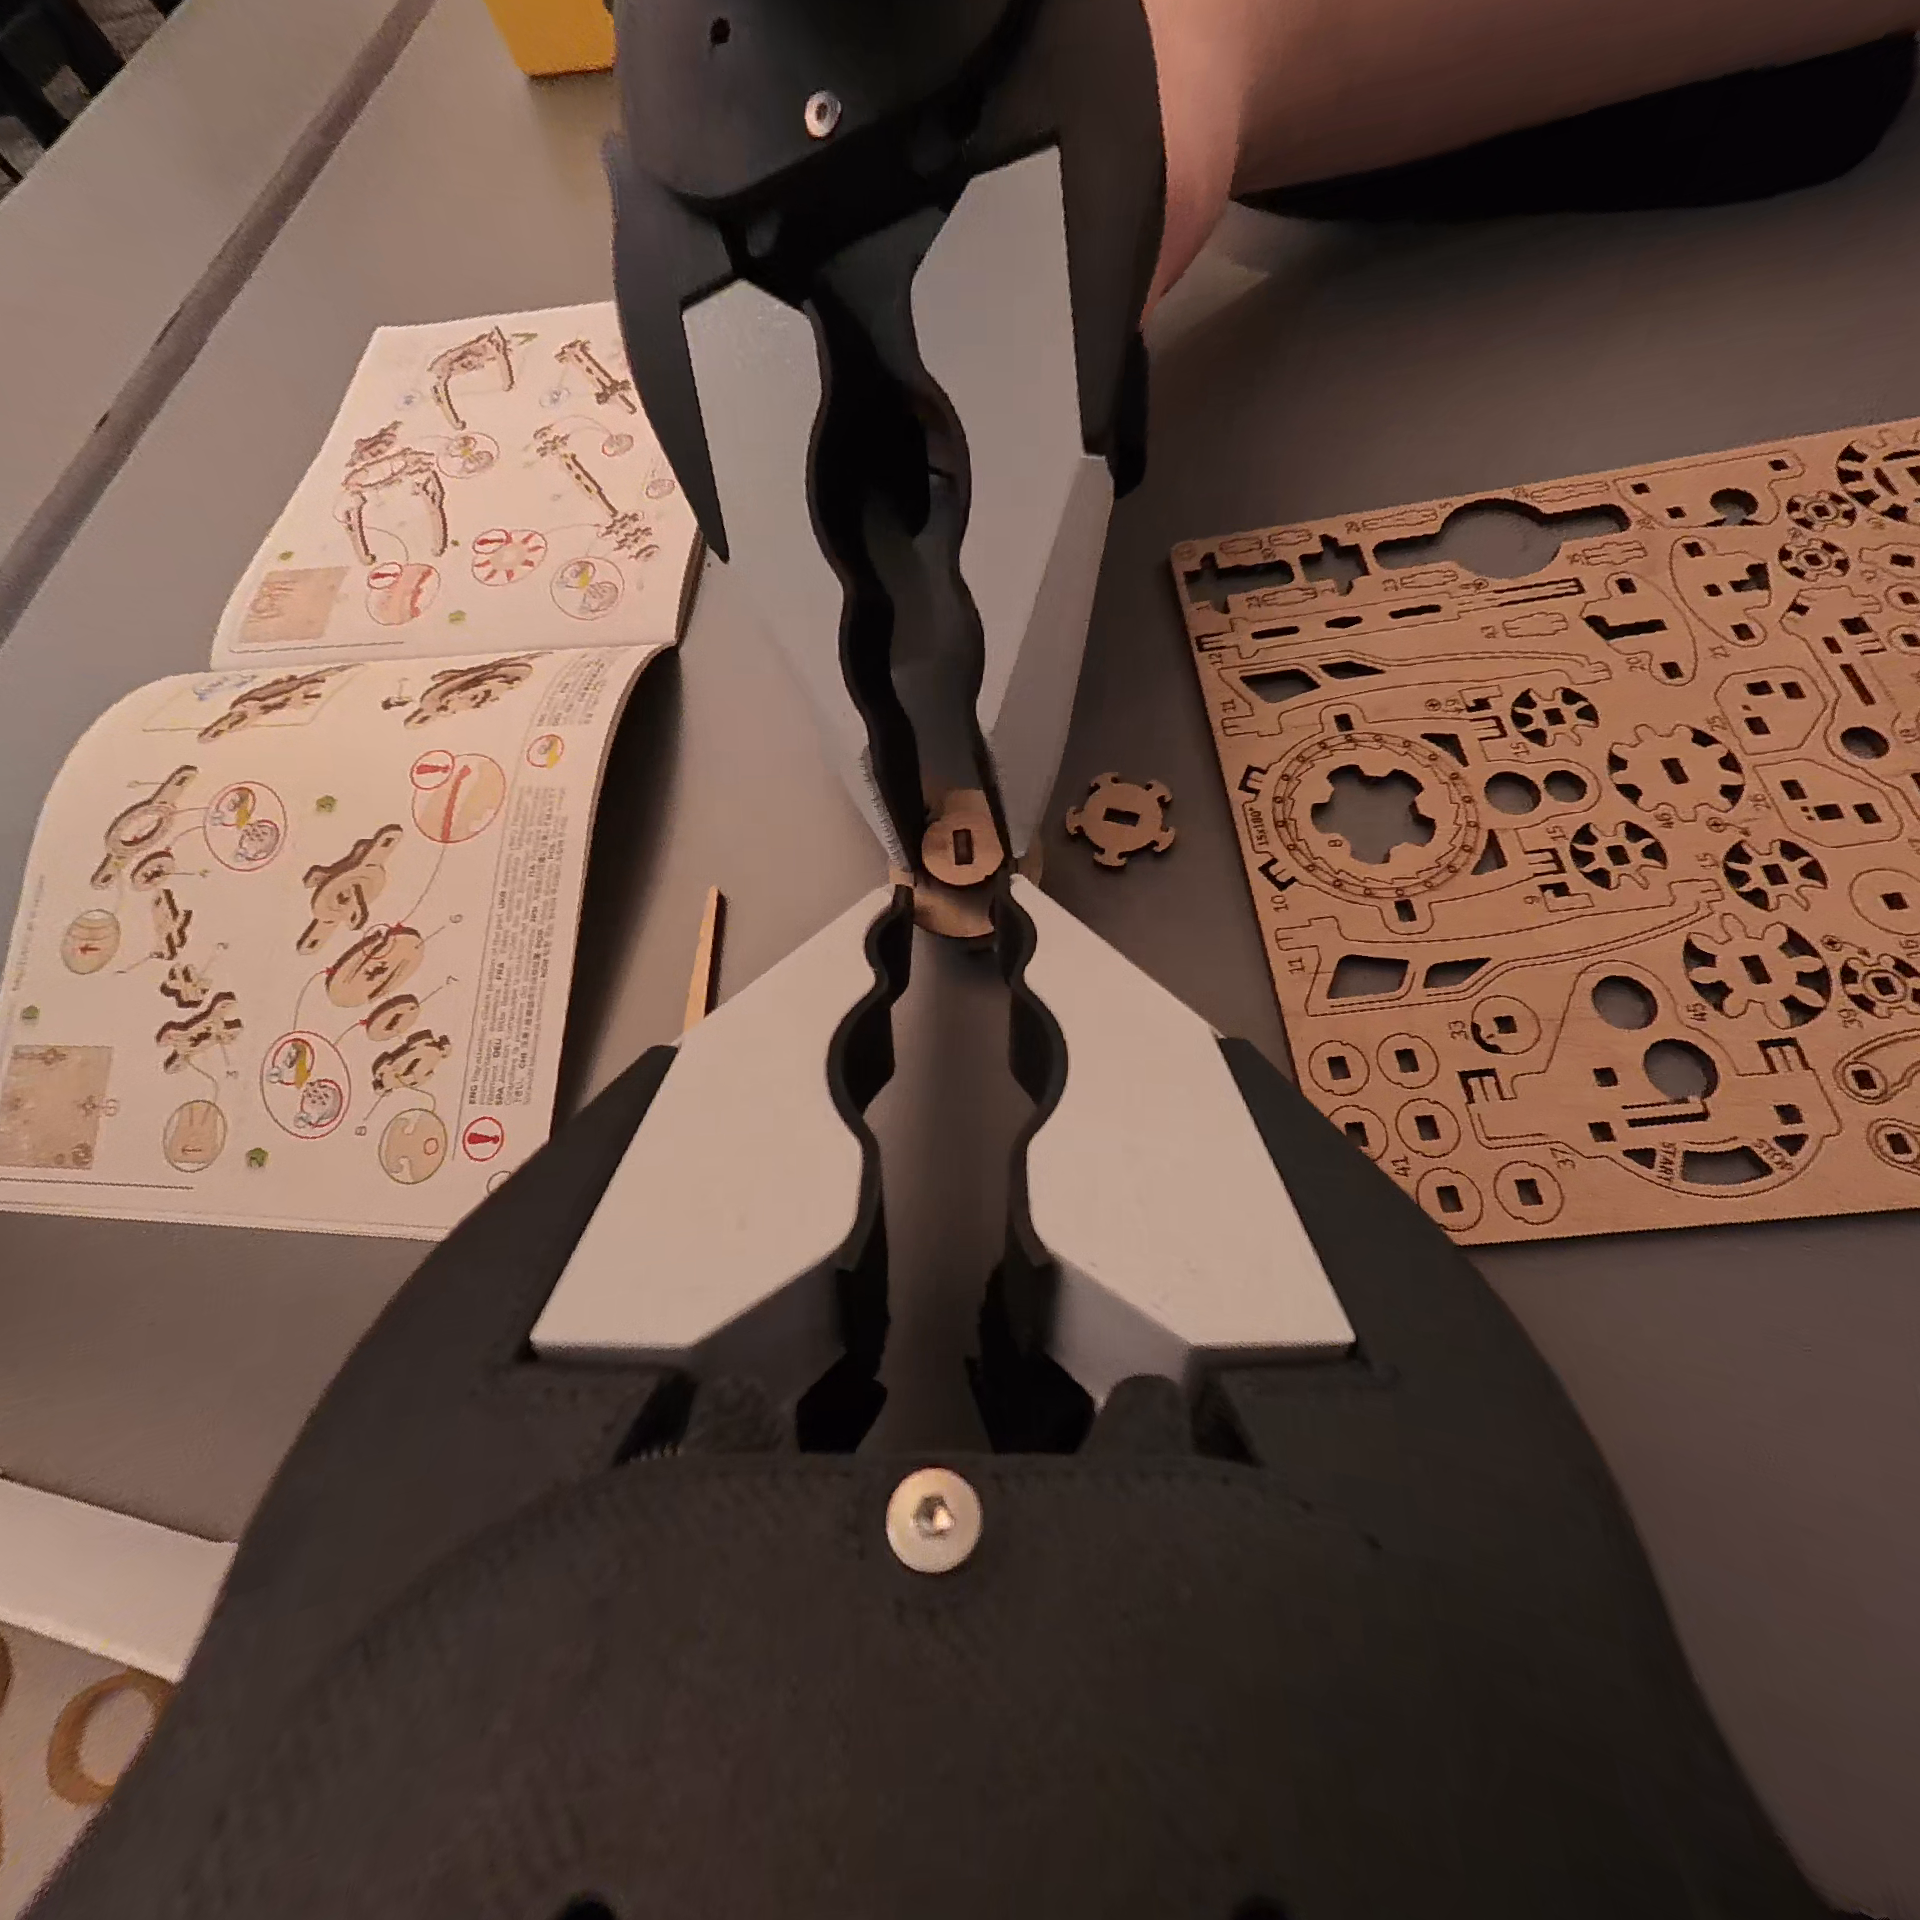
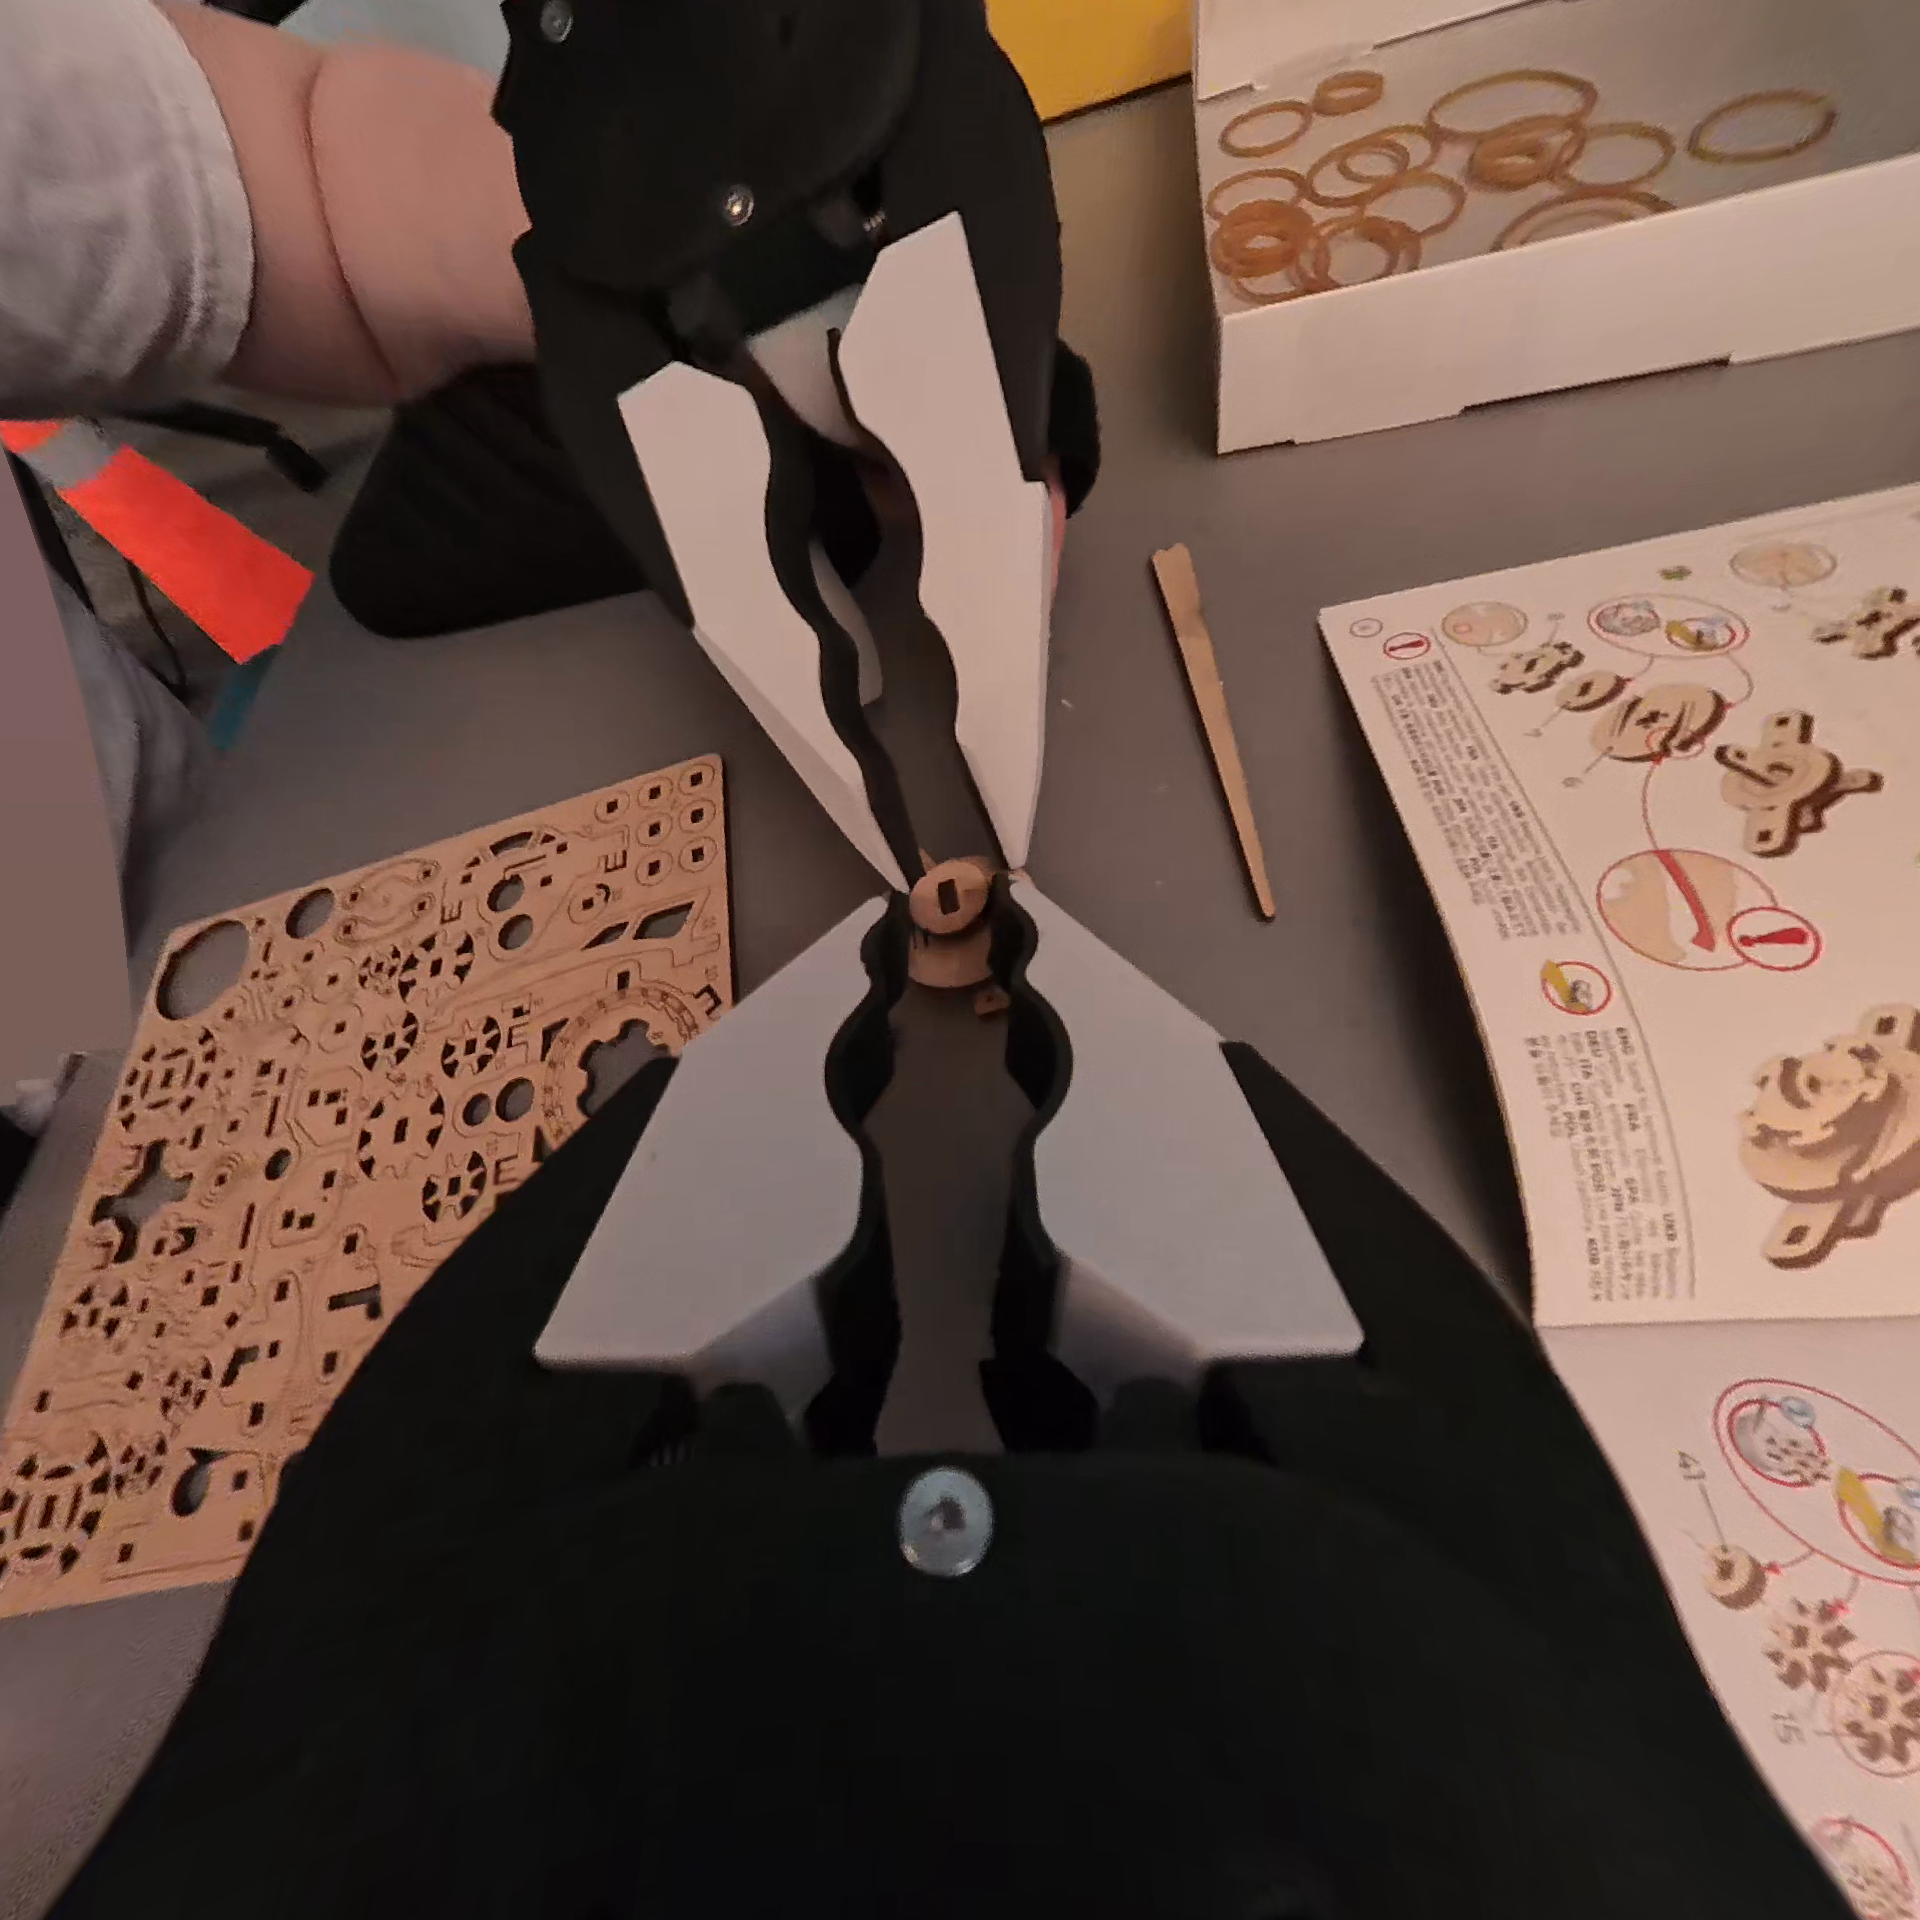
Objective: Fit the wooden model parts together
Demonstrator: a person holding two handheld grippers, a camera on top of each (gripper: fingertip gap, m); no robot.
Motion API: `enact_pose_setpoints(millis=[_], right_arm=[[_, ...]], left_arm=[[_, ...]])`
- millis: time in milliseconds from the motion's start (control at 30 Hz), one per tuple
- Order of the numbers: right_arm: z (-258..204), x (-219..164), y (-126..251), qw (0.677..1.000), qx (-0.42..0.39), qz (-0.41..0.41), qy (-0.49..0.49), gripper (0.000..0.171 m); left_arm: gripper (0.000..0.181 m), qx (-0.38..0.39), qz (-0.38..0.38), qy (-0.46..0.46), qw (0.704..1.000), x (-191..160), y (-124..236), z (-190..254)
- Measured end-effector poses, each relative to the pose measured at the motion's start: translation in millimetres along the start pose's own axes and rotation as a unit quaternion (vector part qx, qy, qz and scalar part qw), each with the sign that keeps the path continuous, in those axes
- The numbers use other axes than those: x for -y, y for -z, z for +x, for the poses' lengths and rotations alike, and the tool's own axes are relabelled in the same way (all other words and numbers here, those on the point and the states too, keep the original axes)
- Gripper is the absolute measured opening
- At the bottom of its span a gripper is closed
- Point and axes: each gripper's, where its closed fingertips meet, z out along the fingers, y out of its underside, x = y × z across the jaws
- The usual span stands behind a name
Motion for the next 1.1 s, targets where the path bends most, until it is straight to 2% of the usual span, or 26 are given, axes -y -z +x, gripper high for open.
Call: enact_pose_setpoints(millis=[133, 333, 467, 567, 733, 900, 1100], right_arm=[[-1.6, -1.3, 1.5, 0.999, -0.008, -0.004, 0.034, 0.015], [-5.4, 1.5, 5.1, 1.0, 0.016, 0.005, 0.011, 0.017], [-2.9, 16.4, 17.4, 0.998, 0.025, 0.05, -0.019, 0.007], [-0.5, 10.5, 19.4, 0.999, 0.003, 0.028, 0.02, 0.015], [-0.3, -7.1, 10.1, 0.994, -0.036, -0.029, 0.102, 0.012], [1.4, -6.8, 10.1, 0.999, -0.015, -0.018, 0.045, 0.007], [2.5, -5.8, 9.4, 1.0, 0.003, -0.008, -0.004, 0.007]], left_arm=[[0.014, 0.003, 0.001, -0.011, 1.0, 0.7, -0.9, 1.7], [0.012, 0.004, 0.001, -0.023, 1.0, 1.3, -1.8, 4.2], [0.012, 0.006, 0.001, -0.027, 1.0, 1.4, -1.9, 4.3], [0.012, 0.006, 0.001, -0.027, 1.0, 1.3, -2.0, 4.3], [0.011, 0.004, 0.001, -0.026, 1.0, 1.4, -1.8, 4.6], [0.007, 0.005, 0.001, -0.028, 1.0, 1.4, -1.7, 4.8], [0.014, 0.013, 0.001, -0.013, 1.0, 1.3, -1.6, 0.4]])
